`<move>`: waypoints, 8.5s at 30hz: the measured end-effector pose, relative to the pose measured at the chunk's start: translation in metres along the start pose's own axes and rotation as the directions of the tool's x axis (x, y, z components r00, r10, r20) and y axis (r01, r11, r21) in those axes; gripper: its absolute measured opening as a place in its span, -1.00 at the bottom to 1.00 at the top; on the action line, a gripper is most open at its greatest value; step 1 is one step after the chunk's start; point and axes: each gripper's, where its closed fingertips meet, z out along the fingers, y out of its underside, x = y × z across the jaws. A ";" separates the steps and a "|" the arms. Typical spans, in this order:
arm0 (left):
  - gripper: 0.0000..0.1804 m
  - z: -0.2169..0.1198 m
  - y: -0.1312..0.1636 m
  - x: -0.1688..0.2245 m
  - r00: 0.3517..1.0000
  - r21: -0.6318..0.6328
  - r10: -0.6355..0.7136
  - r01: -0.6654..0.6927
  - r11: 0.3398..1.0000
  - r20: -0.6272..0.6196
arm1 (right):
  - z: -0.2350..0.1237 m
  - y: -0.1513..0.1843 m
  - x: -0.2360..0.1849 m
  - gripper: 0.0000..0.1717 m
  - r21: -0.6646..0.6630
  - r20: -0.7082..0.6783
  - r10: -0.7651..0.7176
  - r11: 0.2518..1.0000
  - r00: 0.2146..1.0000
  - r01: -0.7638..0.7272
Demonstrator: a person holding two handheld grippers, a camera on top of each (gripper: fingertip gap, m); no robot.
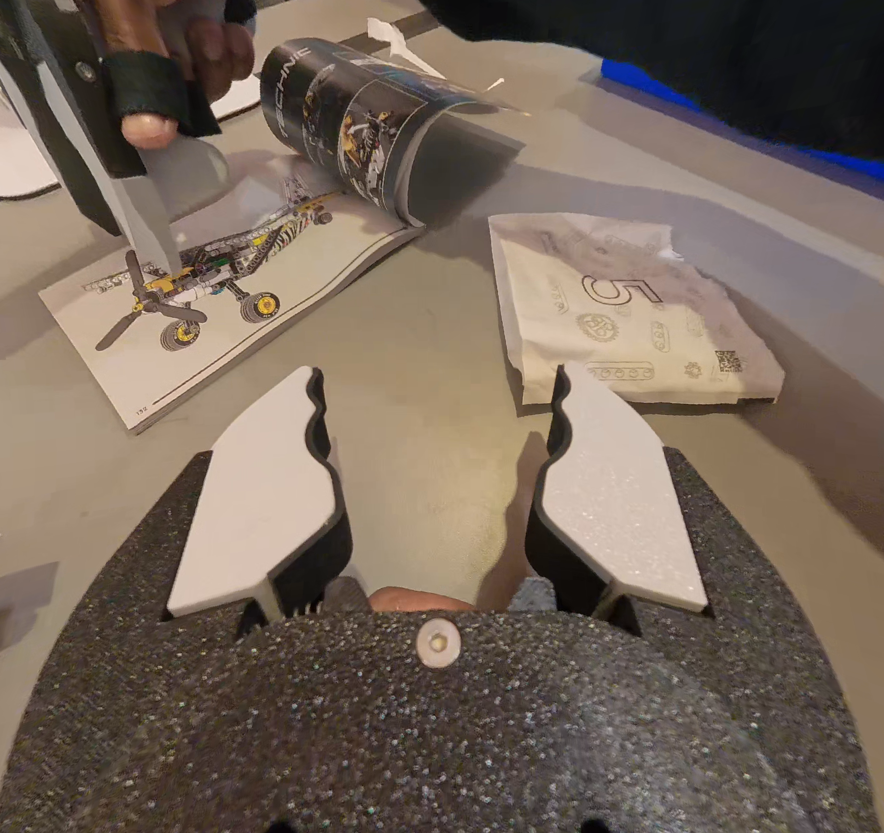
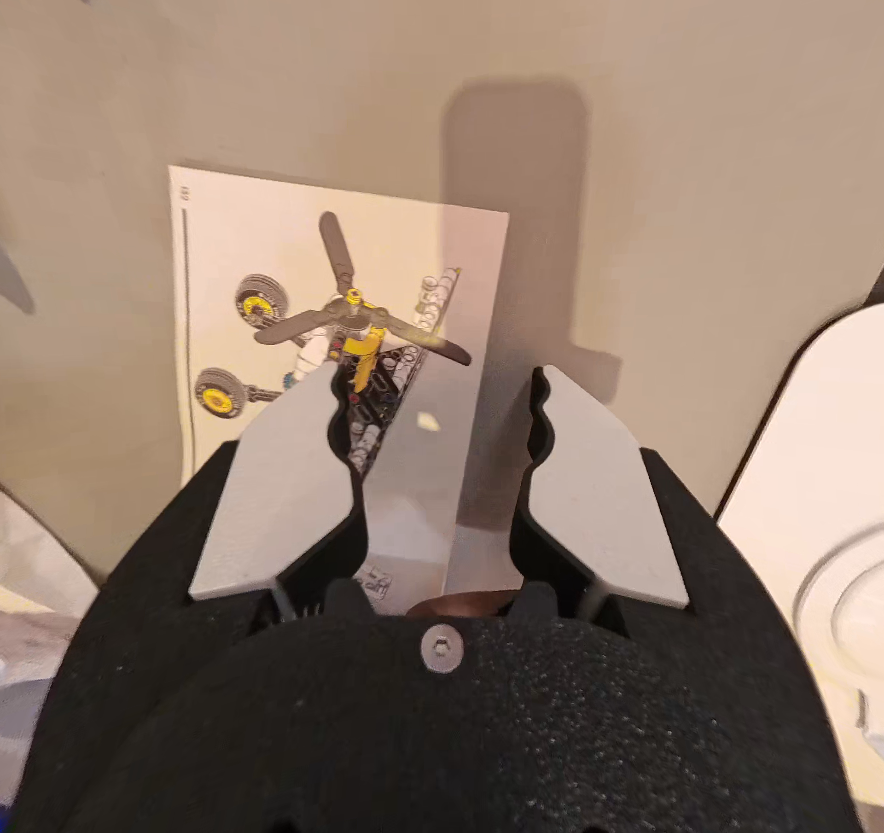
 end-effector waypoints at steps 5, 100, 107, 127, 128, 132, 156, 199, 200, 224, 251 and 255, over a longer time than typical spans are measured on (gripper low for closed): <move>0.00 0.003 0.001 -0.001 1.000 -0.018 -0.023 0.023 1.000 -0.017 | 0.002 -0.002 -0.008 -0.21 0.036 0.045 -0.045 0.998 0.998 0.043; -0.66 0.139 -0.104 0.011 0.992 0.105 0.068 -0.079 0.991 0.106 | -0.161 0.181 -0.115 -0.90 0.874 -0.343 0.880 0.427 0.327 -0.232; -0.49 0.142 -0.099 0.013 0.995 0.069 0.094 -0.096 0.993 0.031 | -0.104 0.207 -0.111 -0.94 0.745 -0.392 0.856 0.510 0.337 -0.429; -0.03 0.117 -0.098 0.011 0.997 0.088 -0.063 0.067 0.994 -0.046 | -0.095 0.214 -0.114 -0.97 0.689 -0.473 0.817 0.576 0.330 -0.439; -0.03 0.115 -0.097 0.005 0.996 0.081 -0.086 0.088 0.993 -0.030 | -0.098 0.217 -0.114 -0.97 0.694 -0.474 0.823 0.568 0.312 -0.442; -0.04 0.113 -0.088 -0.011 0.993 0.044 -0.112 0.110 0.993 0.032 | -0.101 0.237 -0.112 -0.97 0.687 -0.505 0.834 0.545 0.225 -0.481; -0.08 0.094 -0.054 -0.032 0.985 0.011 -0.132 0.132 0.991 0.114 | -0.098 0.291 -0.017 -0.70 0.556 -0.588 0.805 0.467 0.071 -0.687; -0.12 0.088 -0.044 -0.029 0.978 -0.003 -0.203 0.203 0.979 0.049 | -0.069 0.192 -0.111 -0.65 0.598 -0.565 0.720 0.694 0.403 -0.401; -0.12 0.088 -0.044 -0.029 0.978 -0.003 -0.202 0.203 0.979 0.049 | -0.069 0.192 -0.111 -0.65 0.595 -0.568 0.718 0.696 0.402 -0.401; -0.12 0.086 -0.046 -0.026 0.984 0.010 -0.167 0.166 0.986 0.062 | -0.069 0.194 -0.111 -0.68 0.608 -0.550 0.734 0.679 0.398 -0.411; -0.12 0.083 -0.039 -0.029 0.933 -0.024 -0.358 0.358 0.934 -0.040 | -0.066 0.198 -0.112 -0.69 0.597 -0.552 0.738 0.674 0.387 -0.435; -0.12 0.084 -0.038 -0.031 0.920 -0.031 -0.387 0.386 0.922 -0.052 | -0.067 0.200 -0.112 -0.69 0.602 -0.546 0.746 0.665 0.380 -0.441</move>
